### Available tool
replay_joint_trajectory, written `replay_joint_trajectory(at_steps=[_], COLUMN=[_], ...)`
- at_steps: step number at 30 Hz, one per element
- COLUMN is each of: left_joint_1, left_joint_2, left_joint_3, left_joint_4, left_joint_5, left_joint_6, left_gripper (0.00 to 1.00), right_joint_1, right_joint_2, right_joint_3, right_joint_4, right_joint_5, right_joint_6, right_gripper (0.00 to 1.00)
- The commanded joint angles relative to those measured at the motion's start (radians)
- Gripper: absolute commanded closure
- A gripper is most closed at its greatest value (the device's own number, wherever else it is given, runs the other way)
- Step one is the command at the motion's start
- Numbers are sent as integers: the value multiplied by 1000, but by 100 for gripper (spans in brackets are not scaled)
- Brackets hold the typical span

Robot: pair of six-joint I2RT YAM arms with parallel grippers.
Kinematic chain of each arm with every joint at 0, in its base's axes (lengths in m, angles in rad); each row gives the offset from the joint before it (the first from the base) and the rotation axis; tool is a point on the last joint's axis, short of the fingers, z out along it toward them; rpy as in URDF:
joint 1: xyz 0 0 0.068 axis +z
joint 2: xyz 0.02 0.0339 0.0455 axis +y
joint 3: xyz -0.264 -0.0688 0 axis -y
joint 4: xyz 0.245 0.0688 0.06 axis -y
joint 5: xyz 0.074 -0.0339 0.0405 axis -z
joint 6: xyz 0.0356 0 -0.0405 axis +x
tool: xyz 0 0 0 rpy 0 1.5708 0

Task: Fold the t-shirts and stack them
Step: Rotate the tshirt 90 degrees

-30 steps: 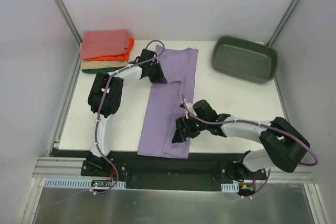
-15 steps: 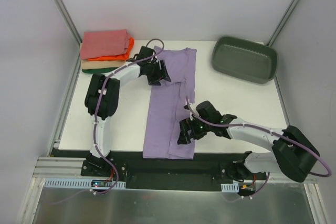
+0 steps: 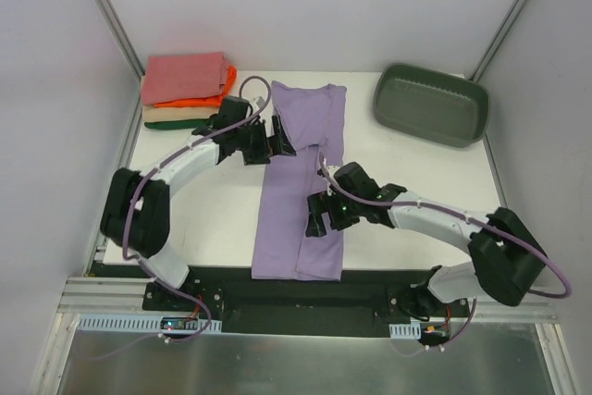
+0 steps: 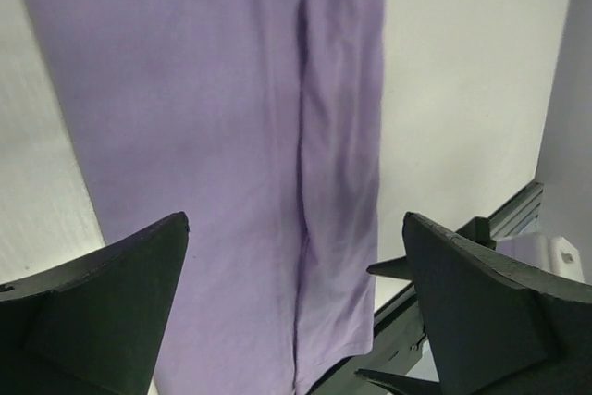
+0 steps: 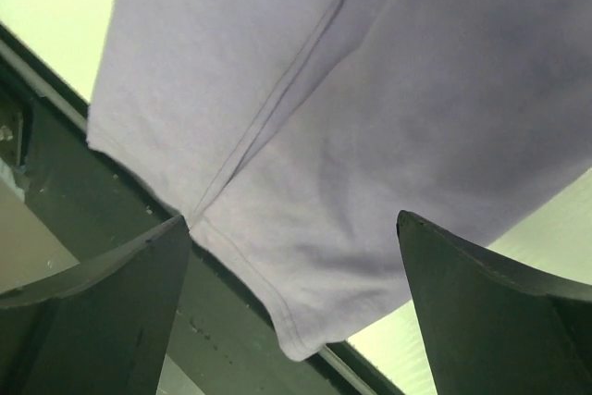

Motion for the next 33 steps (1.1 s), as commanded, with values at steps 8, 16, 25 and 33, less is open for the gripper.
replay_joint_trajectory(at_steps=[8,16,25,33], left_joint_1=[1,36,53,-21], left_joint_2=[308,518,440,-15], left_joint_3=[80,258,229,-96], left_joint_4=[76,76,70,69], left_joint_5=[67,56,102,-33], left_joint_6=[-22,-51,-59,-39], left_gripper=[1,1,1,1], right_joint_1=[-138,-239,-256,-107], right_joint_2=[260,367,265,-103], right_joint_3=[114,213,264,146], right_joint_4=[4,-39,-137,-232], right_joint_5=[-72,-120,-124,101], right_joint_6=[-18,-118,-222,-160], right_gripper=[4,4,4,4])
